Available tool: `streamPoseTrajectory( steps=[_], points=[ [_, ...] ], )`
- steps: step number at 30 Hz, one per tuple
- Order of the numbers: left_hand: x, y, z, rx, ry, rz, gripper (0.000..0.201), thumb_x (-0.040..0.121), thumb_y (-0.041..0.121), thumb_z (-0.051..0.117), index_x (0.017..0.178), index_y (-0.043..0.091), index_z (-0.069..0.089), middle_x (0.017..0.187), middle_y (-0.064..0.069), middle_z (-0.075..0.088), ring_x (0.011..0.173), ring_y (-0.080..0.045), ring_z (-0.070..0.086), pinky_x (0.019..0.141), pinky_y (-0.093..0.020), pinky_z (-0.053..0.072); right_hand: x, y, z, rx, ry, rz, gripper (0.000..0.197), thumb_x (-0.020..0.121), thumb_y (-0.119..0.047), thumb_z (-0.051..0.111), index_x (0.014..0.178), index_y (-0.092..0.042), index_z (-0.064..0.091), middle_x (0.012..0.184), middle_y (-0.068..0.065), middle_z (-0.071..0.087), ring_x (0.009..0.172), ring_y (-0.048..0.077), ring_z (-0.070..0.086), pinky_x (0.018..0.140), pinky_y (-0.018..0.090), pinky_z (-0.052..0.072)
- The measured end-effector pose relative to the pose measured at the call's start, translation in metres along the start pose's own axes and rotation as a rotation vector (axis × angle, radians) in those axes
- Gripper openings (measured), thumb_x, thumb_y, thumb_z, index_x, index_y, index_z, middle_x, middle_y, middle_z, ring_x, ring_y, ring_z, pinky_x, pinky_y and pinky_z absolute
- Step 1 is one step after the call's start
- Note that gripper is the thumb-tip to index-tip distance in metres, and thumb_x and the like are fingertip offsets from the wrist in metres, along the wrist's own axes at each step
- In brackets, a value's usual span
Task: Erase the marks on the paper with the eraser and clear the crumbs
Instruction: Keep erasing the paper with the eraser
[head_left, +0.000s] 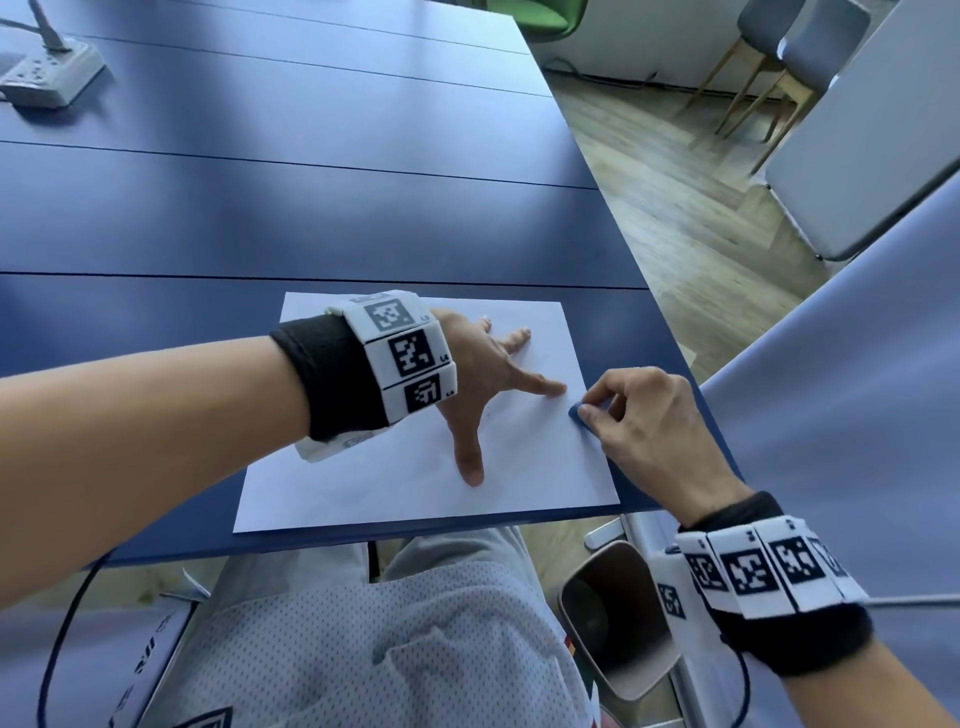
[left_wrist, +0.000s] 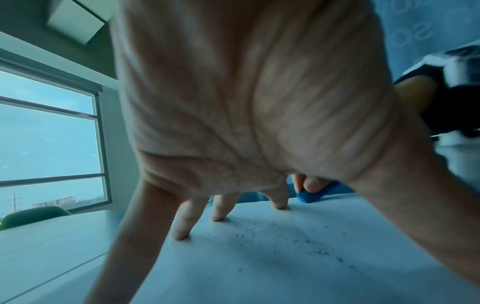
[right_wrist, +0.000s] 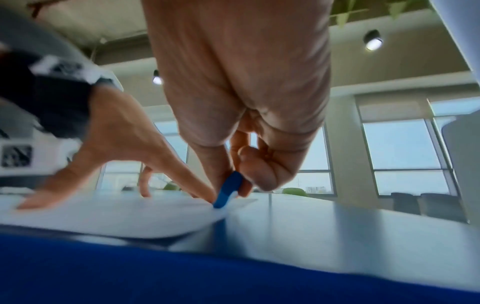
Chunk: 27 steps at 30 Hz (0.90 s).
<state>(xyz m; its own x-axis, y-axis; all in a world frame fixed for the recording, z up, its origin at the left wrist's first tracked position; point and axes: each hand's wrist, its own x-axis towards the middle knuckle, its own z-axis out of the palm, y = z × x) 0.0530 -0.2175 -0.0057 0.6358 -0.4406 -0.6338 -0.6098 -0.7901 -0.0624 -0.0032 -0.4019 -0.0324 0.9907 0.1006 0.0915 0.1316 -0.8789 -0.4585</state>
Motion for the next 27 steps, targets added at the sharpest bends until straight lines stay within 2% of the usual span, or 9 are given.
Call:
streamPoseTrajectory(
  steps=[4,7,12,15,16,20,22,25,27],
  points=[
    [0.001,0.000,0.006,-0.004,-0.007,-0.015,0.135,0.043,0.082,0.075,0.138,0.066,-0.019,0.158,-0.003,-0.030,0.147,-0.041,-0.014,0.113,-0.063,0.021,-0.007,-0.004,0.004,-0.008,-0.024,-0.065,0.009,0.083,-0.020,0.071,0.082,-0.011,0.073,0.072,0.000,0.062,0.064,0.013,0.057,0.064,0.026,0.048],
    [0.002,-0.001,0.005,0.001,-0.005,-0.015,0.137,0.040,0.084,0.075,0.137,0.066,-0.021,0.158,-0.003,-0.031,0.147,-0.042,-0.013,0.113,-0.064,0.021,-0.006,-0.006,0.002,-0.019,-0.092,-0.092,0.007,0.082,-0.020,0.071,0.083,-0.014,0.073,0.071,-0.003,0.059,0.064,0.011,0.056,0.065,0.022,0.043],
    [0.002,-0.001,0.005,0.007,0.001,-0.012,0.138,0.040,0.084,0.074,0.137,0.065,-0.021,0.158,-0.004,-0.031,0.147,-0.043,-0.013,0.113,-0.065,0.019,0.003,0.000,-0.001,-0.065,-0.038,-0.073,0.010,0.083,-0.020,0.071,0.089,-0.012,0.074,0.074,-0.002,0.060,0.068,0.013,0.056,0.068,0.025,0.048],
    [0.001,-0.002,0.005,0.018,-0.007,-0.019,0.139,0.039,0.085,0.074,0.137,0.064,-0.023,0.158,-0.004,-0.031,0.146,-0.044,-0.012,0.113,-0.064,0.019,-0.004,-0.007,-0.003,-0.051,-0.145,-0.112,0.007,0.084,-0.020,0.070,0.086,-0.015,0.074,0.068,-0.012,0.051,0.063,0.005,0.051,0.060,0.012,0.036],
    [0.000,-0.002,0.005,0.023,-0.008,-0.019,0.140,0.039,0.085,0.074,0.138,0.063,-0.023,0.158,-0.004,-0.031,0.146,-0.044,-0.012,0.113,-0.064,0.019,0.000,-0.009,-0.004,-0.059,-0.160,-0.115,0.006,0.084,-0.019,0.069,0.085,-0.015,0.074,0.068,-0.014,0.048,0.062,0.003,0.049,0.060,0.011,0.034],
    [0.001,-0.002,0.006,0.041,0.011,-0.022,0.148,0.041,0.084,0.074,0.145,0.050,-0.025,0.159,-0.002,-0.029,0.148,-0.040,-0.011,0.114,-0.062,0.019,0.023,-0.011,-0.002,-0.103,-0.119,-0.119,0.008,0.085,-0.017,0.067,0.088,-0.014,0.074,0.076,-0.007,0.053,0.075,0.015,0.057,0.072,0.023,0.042],
    [0.000,-0.003,0.008,0.047,0.025,-0.025,0.150,0.040,0.085,0.073,0.147,0.045,-0.024,0.160,0.000,-0.027,0.149,-0.037,-0.010,0.115,-0.061,0.020,0.019,-0.009,-0.002,-0.120,-0.143,-0.139,0.007,0.086,-0.019,0.067,0.087,-0.016,0.073,0.075,-0.009,0.052,0.073,0.014,0.054,0.071,0.025,0.040],
    [0.000,-0.004,0.009,0.046,0.035,-0.028,0.150,0.039,0.087,0.072,0.148,0.046,-0.022,0.160,0.001,-0.025,0.149,-0.037,-0.008,0.115,-0.060,0.022,0.007,-0.007,-0.007,-0.133,-0.249,-0.173,0.005,0.084,-0.021,0.068,0.085,-0.022,0.072,0.069,-0.016,0.045,0.068,0.007,0.047,0.069,0.025,0.037],
    [-0.001,-0.004,0.009,0.038,0.031,-0.027,0.148,0.040,0.086,0.072,0.148,0.047,-0.022,0.160,0.002,-0.026,0.149,-0.036,-0.009,0.115,-0.059,0.021,0.014,-0.008,-0.009,-0.167,-0.232,-0.169,0.005,0.085,-0.022,0.067,0.086,-0.022,0.072,0.072,-0.015,0.046,0.073,0.010,0.050,0.071,0.026,0.038]
  ],
)
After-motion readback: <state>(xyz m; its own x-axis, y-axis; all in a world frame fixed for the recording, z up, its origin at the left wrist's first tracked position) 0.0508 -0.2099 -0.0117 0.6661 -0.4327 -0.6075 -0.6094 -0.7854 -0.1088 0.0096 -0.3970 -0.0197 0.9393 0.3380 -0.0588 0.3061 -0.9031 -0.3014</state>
